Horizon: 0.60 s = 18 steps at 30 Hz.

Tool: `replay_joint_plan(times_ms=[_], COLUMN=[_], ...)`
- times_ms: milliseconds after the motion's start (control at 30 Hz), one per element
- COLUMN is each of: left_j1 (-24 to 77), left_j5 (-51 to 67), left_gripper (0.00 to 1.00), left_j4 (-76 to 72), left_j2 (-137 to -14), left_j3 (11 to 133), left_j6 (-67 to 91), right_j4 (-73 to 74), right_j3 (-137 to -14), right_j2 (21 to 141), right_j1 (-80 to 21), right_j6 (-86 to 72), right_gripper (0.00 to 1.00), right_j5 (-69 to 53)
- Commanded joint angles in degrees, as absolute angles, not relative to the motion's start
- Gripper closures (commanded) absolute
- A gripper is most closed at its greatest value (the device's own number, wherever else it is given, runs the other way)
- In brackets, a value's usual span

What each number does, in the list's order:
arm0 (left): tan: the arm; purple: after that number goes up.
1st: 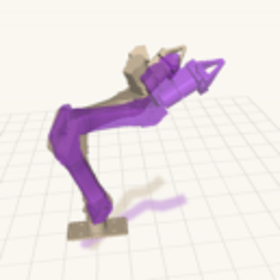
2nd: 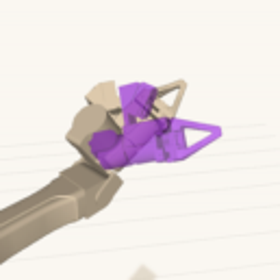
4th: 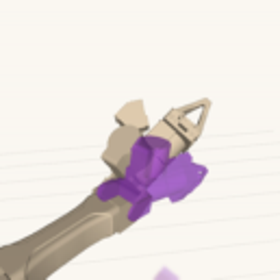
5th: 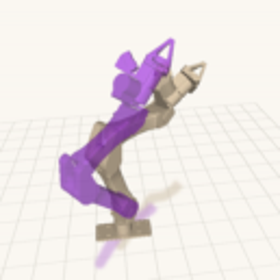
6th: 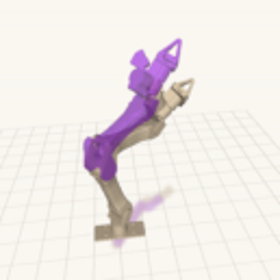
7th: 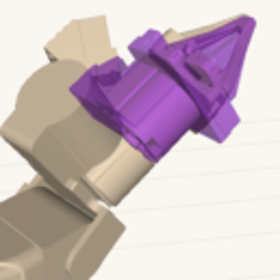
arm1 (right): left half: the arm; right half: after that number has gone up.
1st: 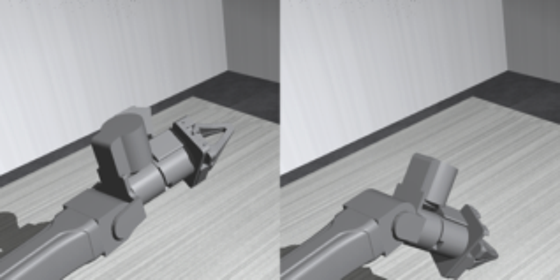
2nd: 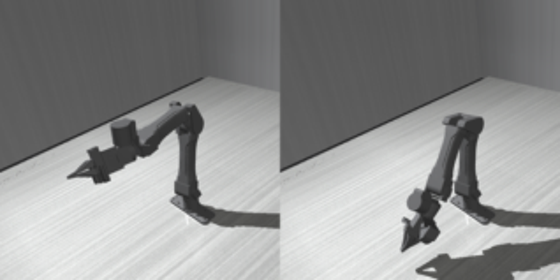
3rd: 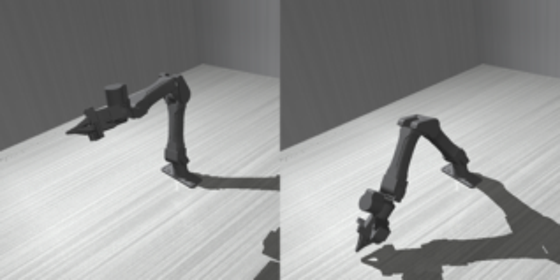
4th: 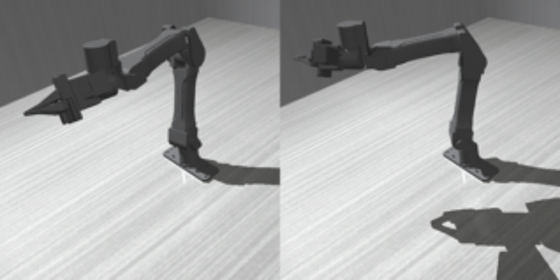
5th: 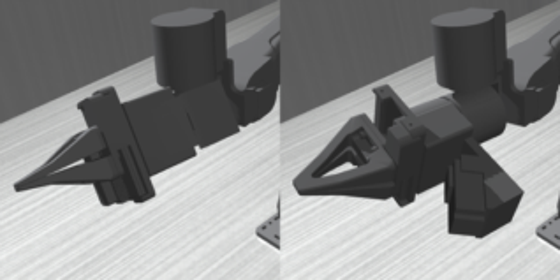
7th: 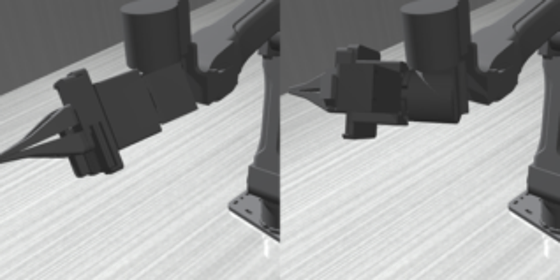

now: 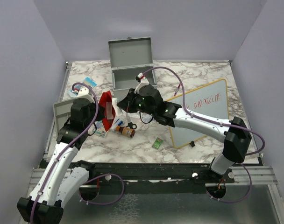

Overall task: Organize the medicine kit
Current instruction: Place the medical item at the medicine pouch.

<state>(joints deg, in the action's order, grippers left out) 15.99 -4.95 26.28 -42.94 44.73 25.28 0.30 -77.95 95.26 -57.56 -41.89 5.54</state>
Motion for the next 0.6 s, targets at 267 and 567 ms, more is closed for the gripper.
replay_joint_plan(times_ms=[267, 567], left_j1=[16.26, 16.28], left_j5=[-0.02, 2.90], left_gripper=[1.00, 1.00], left_j4=[26.61, 27.24], left_j2=[-44.30, -44.13], left_j3=[46.88, 48.57], left_j6=[30.88, 32.64], right_j4=[-10.38, -2.74], right_j3=[-76.50, -82.09], right_j2=[97.11, 103.02], right_j1=[-57.66, -57.73], right_j6=[-51.59, -49.20], right_gripper=[0.94, 0.80], right_j5=[-2.93, 4.92])
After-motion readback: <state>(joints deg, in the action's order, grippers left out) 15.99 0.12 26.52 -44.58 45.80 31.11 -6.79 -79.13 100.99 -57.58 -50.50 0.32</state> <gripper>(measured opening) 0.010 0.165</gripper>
